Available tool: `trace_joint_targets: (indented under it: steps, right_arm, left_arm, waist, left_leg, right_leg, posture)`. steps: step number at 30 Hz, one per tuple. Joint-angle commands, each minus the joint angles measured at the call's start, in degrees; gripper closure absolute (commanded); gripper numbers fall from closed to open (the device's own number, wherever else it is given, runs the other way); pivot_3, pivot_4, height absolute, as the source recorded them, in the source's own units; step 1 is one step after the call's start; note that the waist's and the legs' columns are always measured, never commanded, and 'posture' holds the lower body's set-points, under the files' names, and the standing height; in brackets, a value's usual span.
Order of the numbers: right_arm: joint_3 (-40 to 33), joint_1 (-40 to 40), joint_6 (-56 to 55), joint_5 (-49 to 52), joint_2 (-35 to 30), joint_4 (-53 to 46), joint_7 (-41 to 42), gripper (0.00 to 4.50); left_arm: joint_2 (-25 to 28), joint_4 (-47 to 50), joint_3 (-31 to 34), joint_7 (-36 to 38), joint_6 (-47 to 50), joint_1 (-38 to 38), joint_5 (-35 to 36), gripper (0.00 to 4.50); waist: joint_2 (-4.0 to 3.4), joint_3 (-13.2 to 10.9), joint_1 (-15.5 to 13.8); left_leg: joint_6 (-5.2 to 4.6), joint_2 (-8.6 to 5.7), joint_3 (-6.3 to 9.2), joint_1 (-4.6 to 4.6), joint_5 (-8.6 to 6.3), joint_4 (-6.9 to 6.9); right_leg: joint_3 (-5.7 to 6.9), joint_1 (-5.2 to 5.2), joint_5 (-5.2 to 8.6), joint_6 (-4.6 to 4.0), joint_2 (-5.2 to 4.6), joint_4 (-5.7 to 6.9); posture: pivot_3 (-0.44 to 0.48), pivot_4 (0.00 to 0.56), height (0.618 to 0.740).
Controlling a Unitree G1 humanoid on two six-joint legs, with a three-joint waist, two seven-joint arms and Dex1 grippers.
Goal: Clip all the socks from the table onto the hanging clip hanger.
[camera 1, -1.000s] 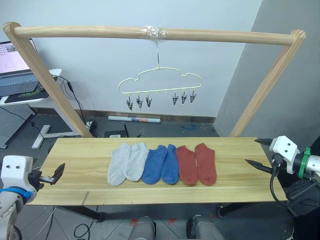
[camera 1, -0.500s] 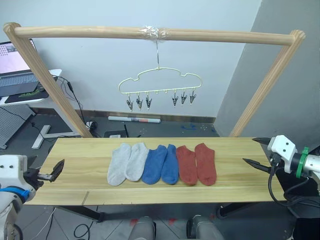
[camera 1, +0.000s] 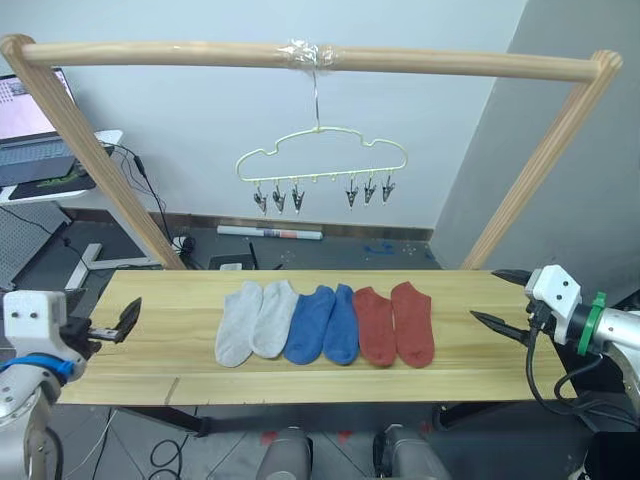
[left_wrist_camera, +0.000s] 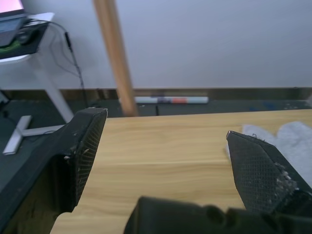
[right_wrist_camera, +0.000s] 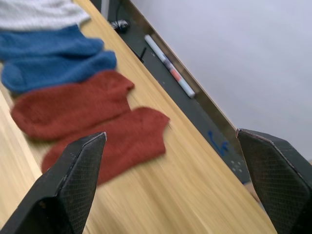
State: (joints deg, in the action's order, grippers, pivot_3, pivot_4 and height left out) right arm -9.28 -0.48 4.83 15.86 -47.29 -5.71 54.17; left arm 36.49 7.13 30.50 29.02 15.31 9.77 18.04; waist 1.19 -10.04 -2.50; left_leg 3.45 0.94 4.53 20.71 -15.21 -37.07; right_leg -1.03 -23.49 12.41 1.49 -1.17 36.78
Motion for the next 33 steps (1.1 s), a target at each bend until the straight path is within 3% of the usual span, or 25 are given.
trace_joint_targets:
  steps: [1,6,13,16,21,33]
  right_arm:
    - [-0.8,-1.1,5.9,3.9,0.3,-10.4,-1.8,0.00]
    - [3.6,-10.5,16.1,7.2,4.5,-17.7,-6.9,0.00]
    - [9.6,-24.5,23.1,7.8,14.0,-17.6,-13.0,0.00]
    - [10.6,-26.0,23.3,7.6,15.7,-17.0,-13.4,0.00]
    - [11.2,-26.2,23.3,7.4,16.3,-17.4,-13.5,0.00]
    - [12.9,-27.9,23.2,7.0,18.4,-17.6,-14.7,0.00]
  left_arm:
    - [-1.2,3.8,-3.7,-2.7,2.2,-6.3,0.4,0.03]
    - [-4.6,1.9,-9.0,-5.1,2.5,-16.9,-0.3,0.03]
    - [-8.8,-2.5,-13.3,-6.8,-0.6,-25.6,-1.8,0.03]
    - [-9.8,-4.9,-13.7,-7.6,-3.8,-27.4,-2.9,0.03]
    - [-10.8,-7.1,-13.9,-8.2,-6.7,-28.8,-3.4,1.15]
    - [-12.2,-13.2,-14.7,-9.0,-12.9,-33.5,-4.2,1.15]
  waist:
    - [-0.05,-1.1,0.2]
    - [0.11,-4.2,2.4]
    - [0.32,-5.9,5.3]
    - [0.35,-6.4,5.4]
    - [0.34,-7.0,5.4]
    - [0.31,-8.7,5.9]
  left_leg:
    - [0.00,0.01,0.01,0.00,0.00,-0.01]
    - [-0.08,0.18,-0.02,0.10,0.09,-0.01]
    - [-0.09,0.28,-0.14,0.76,0.06,0.07]
    - [-0.12,0.33,-0.08,1.24,0.04,0.07]
    - [-0.18,0.28,-0.08,1.88,0.00,-0.04]
    - [-0.18,0.34,-0.09,2.00,0.00,-0.62]
  right_leg:
    - [0.00,-0.01,0.03,-0.03,0.00,0.07]
    - [0.02,-0.09,0.02,-0.02,0.12,0.15]
    - [-0.02,-0.82,-0.19,0.08,0.14,0.28]
    - [0.12,-1.24,-0.23,0.03,0.14,0.32]
    - [0.11,-1.80,-0.27,0.05,0.08,0.32]
    - [0.09,-1.79,-0.31,0.18,0.19,0.46]
  posture:
    - [0.019,0.253,0.740]
    - [-0.040,0.299,0.740]
    - [-0.073,0.332,0.740]
    - [-0.078,0.338,0.740]
    - [-0.098,0.352,0.740]
    - [-0.126,0.375,0.740]
